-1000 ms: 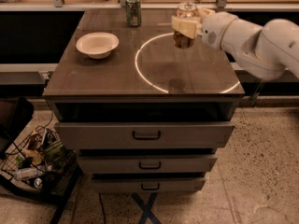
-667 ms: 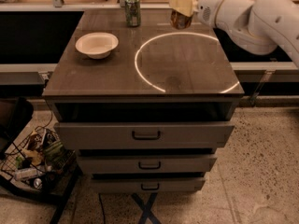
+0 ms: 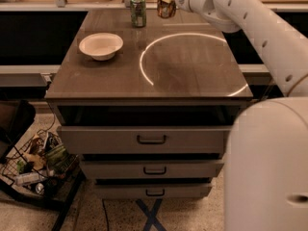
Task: Move orange can near green can
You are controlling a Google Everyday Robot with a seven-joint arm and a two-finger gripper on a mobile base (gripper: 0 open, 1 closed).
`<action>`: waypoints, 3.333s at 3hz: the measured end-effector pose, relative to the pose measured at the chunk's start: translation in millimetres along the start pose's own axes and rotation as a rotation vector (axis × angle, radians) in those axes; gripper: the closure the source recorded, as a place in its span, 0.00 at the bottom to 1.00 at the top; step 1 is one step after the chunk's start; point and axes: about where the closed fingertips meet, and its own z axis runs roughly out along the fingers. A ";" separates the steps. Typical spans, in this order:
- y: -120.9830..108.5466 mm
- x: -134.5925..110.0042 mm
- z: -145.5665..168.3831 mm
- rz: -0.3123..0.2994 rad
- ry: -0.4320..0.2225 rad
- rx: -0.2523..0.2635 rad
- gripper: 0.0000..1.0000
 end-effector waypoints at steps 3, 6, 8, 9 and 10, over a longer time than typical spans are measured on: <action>-53.8 31.3 60.6 0.006 -0.083 0.015 1.00; -64.1 76.3 75.9 -0.077 -0.009 0.005 0.83; -59.2 79.2 80.8 -0.075 -0.006 -0.003 0.28; -56.9 80.4 83.1 -0.074 -0.005 -0.006 0.05; -55.4 81.3 84.6 -0.074 -0.005 -0.008 0.00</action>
Offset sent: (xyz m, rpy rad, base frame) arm 0.1101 -0.0142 -0.0271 0.0706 -0.0968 -0.0219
